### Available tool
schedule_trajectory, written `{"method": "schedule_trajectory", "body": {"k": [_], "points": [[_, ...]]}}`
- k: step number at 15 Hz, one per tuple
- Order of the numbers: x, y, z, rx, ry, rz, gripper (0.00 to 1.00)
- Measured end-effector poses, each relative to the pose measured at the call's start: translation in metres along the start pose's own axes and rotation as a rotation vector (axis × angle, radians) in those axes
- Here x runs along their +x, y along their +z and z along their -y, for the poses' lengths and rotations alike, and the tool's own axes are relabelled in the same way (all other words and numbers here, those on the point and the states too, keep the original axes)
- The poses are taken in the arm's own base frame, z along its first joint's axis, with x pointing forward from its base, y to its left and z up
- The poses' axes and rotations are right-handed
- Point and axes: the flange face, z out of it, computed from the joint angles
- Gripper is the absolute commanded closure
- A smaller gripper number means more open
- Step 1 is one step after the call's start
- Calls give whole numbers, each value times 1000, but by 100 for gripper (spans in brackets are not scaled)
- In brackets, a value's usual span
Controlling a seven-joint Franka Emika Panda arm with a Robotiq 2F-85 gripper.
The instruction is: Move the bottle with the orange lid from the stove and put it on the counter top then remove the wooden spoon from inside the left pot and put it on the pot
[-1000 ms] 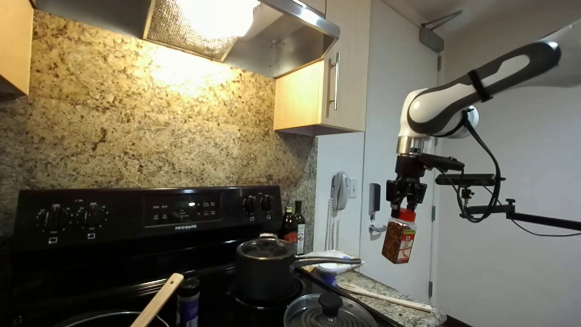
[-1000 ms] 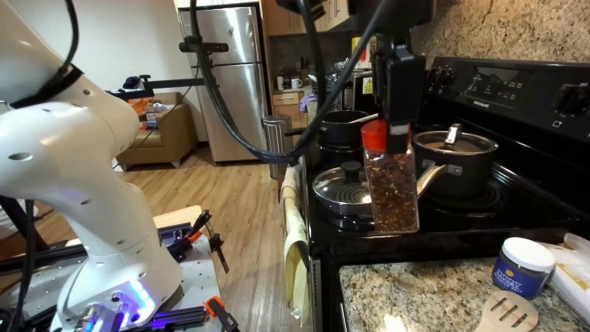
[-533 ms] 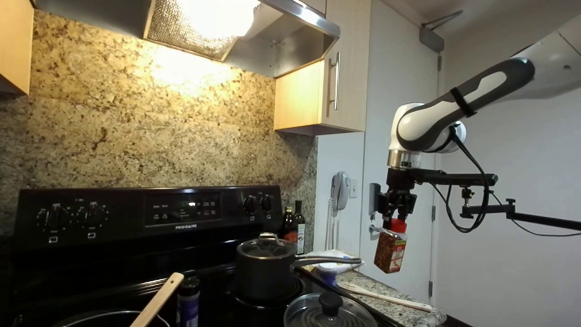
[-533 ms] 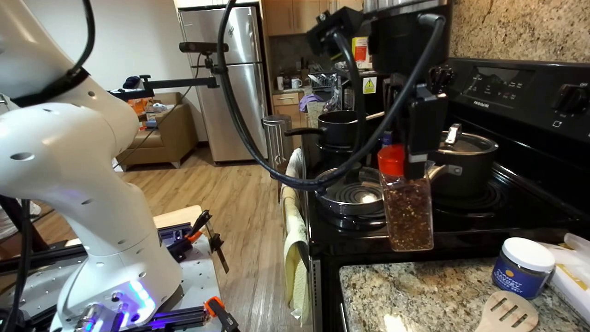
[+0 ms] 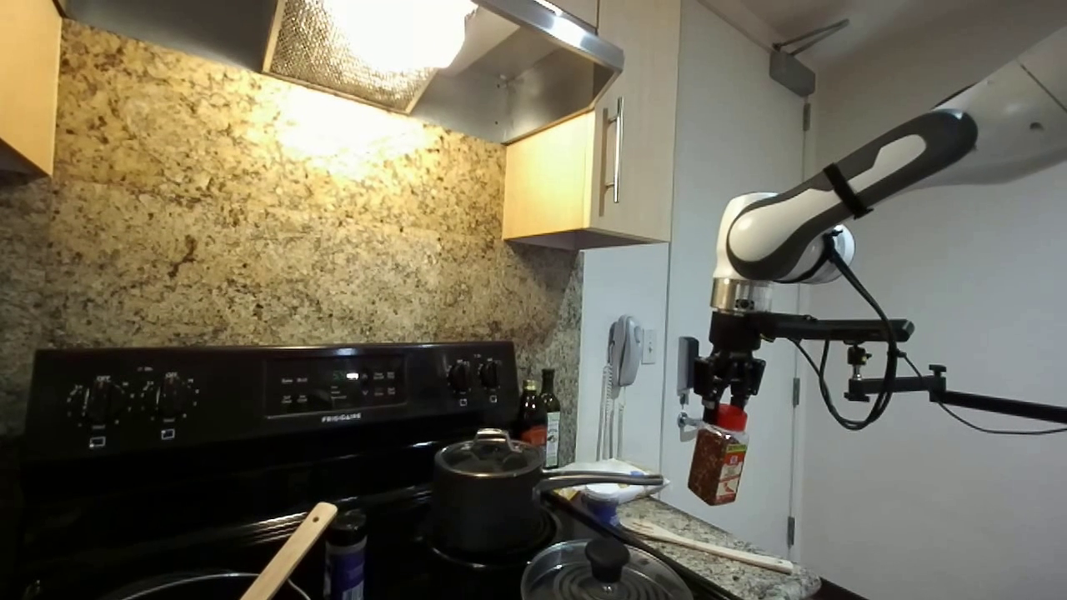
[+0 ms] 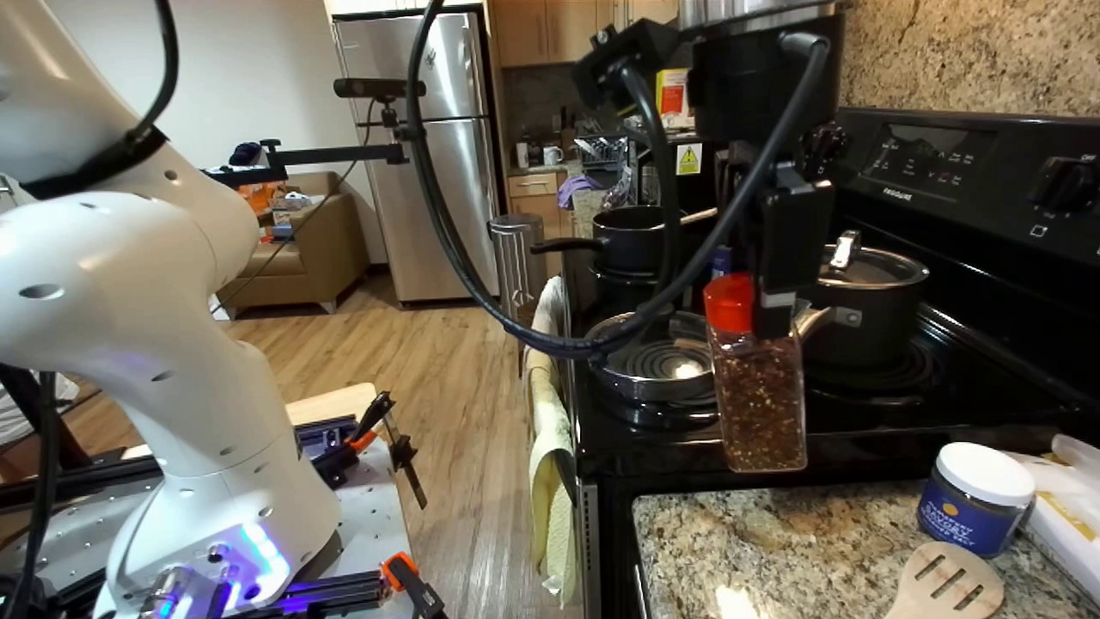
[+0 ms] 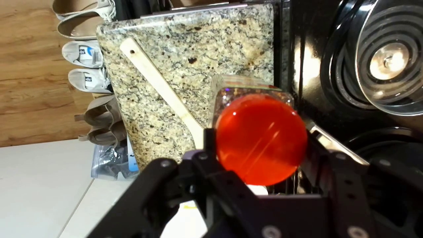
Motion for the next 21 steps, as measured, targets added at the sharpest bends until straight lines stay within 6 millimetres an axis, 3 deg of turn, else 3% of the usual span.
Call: {"method": "schedule_trajectory", "body": {"k": [4,12,17,18,19,21], "points": [[5,25,-1,-3,13,55,64],[34,115,-11,-10,-83,216,64],[54,143,-15,-28,-204,245,64],[57,143,-16,-29,-217,240,61],[59,144,-17,-30,-226,240,14],[62,144,-20,-30,-241,237,8]]}}
